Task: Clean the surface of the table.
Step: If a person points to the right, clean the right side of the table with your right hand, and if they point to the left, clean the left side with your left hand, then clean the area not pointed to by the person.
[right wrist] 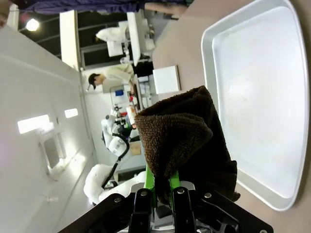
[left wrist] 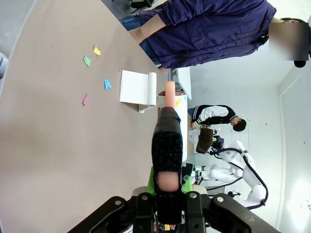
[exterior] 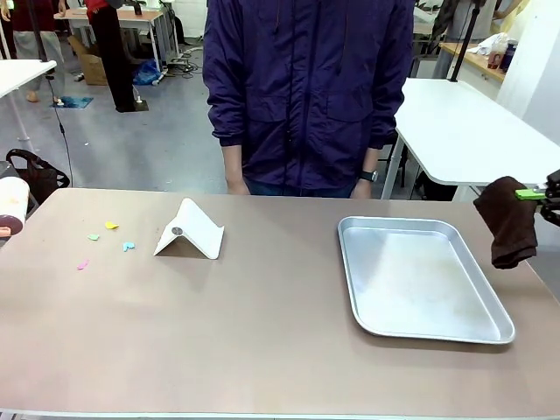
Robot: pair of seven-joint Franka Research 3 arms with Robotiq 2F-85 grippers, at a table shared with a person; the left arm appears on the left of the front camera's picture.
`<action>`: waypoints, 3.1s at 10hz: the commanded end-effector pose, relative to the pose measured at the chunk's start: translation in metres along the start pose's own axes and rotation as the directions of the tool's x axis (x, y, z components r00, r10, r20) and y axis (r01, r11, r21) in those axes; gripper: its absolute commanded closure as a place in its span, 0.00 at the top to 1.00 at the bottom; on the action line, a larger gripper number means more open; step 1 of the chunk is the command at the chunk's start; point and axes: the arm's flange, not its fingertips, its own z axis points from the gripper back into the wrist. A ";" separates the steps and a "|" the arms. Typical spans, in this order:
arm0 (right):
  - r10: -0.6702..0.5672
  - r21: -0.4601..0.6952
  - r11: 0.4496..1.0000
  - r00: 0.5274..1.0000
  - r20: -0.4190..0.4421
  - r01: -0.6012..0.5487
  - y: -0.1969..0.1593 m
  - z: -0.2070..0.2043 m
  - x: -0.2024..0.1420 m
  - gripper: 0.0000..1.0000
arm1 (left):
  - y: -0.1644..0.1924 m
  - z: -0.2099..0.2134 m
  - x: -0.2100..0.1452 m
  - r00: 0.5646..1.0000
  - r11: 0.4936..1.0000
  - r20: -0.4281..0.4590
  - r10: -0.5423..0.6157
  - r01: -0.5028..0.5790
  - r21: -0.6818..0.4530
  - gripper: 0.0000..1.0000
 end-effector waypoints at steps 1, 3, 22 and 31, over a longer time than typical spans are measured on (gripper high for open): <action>0.033 0.033 0.999 0.998 0.060 -0.035 -0.006 -0.002 -0.006 0.13 | -0.002 0.003 -0.001 1.000 1.000 -0.008 -0.013 0.013 -0.010 0.00; 0.000 0.000 1.000 1.000 0.000 0.000 0.000 0.000 0.000 0.13 | -0.002 0.003 -0.001 1.000 1.000 -0.008 -0.013 0.013 -0.010 0.00; 0.000 0.000 1.000 1.000 0.000 0.000 0.000 0.000 0.000 0.13 | -0.002 0.003 -0.001 1.000 1.000 -0.008 -0.013 0.013 -0.010 0.00; 0.000 0.000 1.000 1.000 0.000 0.000 0.000 0.000 0.000 0.13 | 0.018 -0.055 0.027 0.982 0.921 0.063 0.176 -0.187 0.342 0.21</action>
